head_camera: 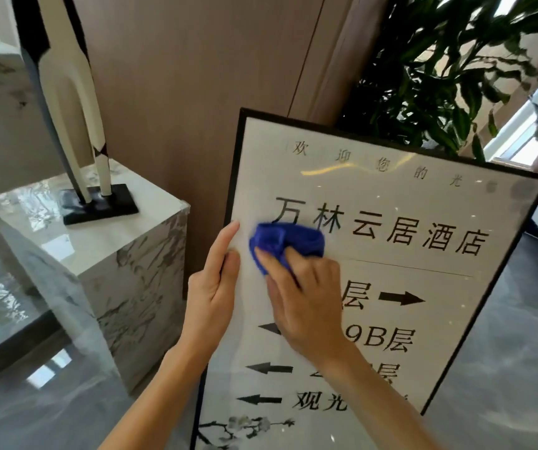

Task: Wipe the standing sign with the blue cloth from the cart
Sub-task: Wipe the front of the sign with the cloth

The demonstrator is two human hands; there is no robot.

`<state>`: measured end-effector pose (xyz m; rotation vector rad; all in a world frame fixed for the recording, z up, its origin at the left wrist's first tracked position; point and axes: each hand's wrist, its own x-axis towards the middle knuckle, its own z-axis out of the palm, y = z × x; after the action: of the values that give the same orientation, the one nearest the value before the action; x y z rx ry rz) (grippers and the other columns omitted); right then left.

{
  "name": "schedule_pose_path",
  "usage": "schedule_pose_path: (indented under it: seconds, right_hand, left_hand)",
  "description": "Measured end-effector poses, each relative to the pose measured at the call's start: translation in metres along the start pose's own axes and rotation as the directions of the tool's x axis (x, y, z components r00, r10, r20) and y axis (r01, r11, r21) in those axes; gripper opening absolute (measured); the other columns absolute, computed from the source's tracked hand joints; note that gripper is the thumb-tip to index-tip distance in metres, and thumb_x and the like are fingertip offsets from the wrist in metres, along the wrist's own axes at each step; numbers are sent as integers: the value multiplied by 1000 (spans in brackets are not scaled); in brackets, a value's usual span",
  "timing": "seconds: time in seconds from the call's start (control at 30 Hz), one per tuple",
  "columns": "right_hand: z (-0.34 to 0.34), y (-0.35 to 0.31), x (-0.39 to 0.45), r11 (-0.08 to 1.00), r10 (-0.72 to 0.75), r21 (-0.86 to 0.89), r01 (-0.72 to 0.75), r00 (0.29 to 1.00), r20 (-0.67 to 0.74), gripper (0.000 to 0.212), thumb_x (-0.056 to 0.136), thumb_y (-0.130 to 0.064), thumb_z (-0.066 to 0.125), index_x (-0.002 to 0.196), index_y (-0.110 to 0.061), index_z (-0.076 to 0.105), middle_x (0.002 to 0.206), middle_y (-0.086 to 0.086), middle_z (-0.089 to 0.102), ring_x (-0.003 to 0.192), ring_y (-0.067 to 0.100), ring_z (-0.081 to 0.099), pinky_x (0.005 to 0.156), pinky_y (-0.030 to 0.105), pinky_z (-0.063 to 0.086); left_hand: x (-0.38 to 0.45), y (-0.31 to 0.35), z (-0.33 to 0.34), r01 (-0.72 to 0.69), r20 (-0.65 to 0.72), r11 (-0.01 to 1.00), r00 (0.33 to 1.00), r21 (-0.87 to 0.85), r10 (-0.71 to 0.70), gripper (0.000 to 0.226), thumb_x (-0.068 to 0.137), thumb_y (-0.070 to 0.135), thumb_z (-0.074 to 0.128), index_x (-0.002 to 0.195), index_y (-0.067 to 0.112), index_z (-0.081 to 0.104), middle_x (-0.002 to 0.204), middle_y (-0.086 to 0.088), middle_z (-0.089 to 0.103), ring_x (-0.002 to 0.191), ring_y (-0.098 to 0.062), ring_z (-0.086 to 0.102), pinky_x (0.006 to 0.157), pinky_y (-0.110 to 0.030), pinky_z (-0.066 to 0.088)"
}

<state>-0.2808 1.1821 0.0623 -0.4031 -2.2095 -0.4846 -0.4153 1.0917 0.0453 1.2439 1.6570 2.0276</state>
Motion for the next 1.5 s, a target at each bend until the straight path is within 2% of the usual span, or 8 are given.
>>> schedule_pose_path:
  seconds: [0.17, 0.33, 0.53, 0.7, 0.93, 1.1, 1.27, 1.5]
  right_hand:
    - [-2, 0, -65, 946, -324, 18, 324, 936, 135, 51, 95, -17, 61, 144, -28, 48, 129, -4, 50, 95, 21, 51, 81, 38, 41]
    - [-18, 25, -92, 898, -440, 97, 429, 884, 156, 41, 99, -20, 60, 139, -25, 52, 123, 0, 53, 95, 22, 52, 82, 37, 41]
    - [-49, 72, -83, 971, -112, 225, 79, 984, 139, 21, 104, -25, 57, 109, -11, 72, 90, 6, 60, 70, 20, 52, 66, 34, 40]
    - [-80, 141, -78, 964, 263, 62, -260, 963, -57, 35, 106, -22, 46, 138, -8, 54, 122, 8, 38, 105, 29, 41, 94, 35, 35]
    - [-89, 210, -85, 875, 476, -80, -478, 878, -42, 47, 109, -48, 25, 156, -46, 19, 150, 12, 41, 136, 31, 42, 113, 42, 36]
    - [-84, 192, -86, 851, 513, -13, -525, 837, -193, 45, 111, -36, 31, 156, -35, 30, 144, 11, 41, 129, 34, 44, 109, 46, 39]
    - [-82, 172, -80, 812, 579, 98, -575, 774, -257, 43, 111, -35, 33, 153, -28, 37, 143, -7, 34, 132, 25, 43, 111, 44, 38]
    - [-40, 87, -51, 768, 626, 117, -630, 700, -344, 40, 108, -23, 39, 146, -14, 48, 143, 17, 47, 124, 25, 44, 106, 28, 35]
  left_hand:
    - [-2, 3, -2, 5, 26, 1000, 1000, -14, -5, 39, 107, 38, 36, 138, 62, 38, 87, 16, 70, 68, -23, 62, 61, -32, 56]
    - [-5, 14, 2, 18, -29, 1000, 999, 2, -18, 39, 105, 43, 39, 139, 62, 39, 96, -29, 60, 77, -54, 58, 65, -68, 52]
    - [-4, 15, 5, -12, -64, 993, 998, 115, 20, 39, 108, 40, 37, 135, 68, 35, 122, 54, 48, 105, 17, 58, 90, -10, 49]
    - [-19, -1, 7, 0, -87, 994, 996, 109, 9, 37, 106, 48, 36, 138, 65, 34, 136, 45, 46, 118, 7, 57, 99, -27, 51]
    - [-16, -10, 10, -91, -81, 988, 992, 126, 101, 38, 108, 38, 35, 142, 55, 36, 133, 50, 43, 118, 25, 46, 90, 4, 37]
    - [-14, -15, 2, -177, -15, 967, 983, 185, 183, 39, 108, 43, 32, 142, 61, 29, 132, 50, 44, 108, 24, 53, 84, 2, 42]
    - [-30, -23, -2, -139, -24, 938, 988, 318, 155, 42, 106, 46, 29, 141, 68, 22, 79, 15, 66, 59, -26, 57, 56, -45, 52]
    - [-32, -37, 0, -212, -50, 929, 970, 304, 238, 45, 109, 36, 29, 146, 61, 22, 78, 24, 63, 49, -19, 49, 42, -19, 40]
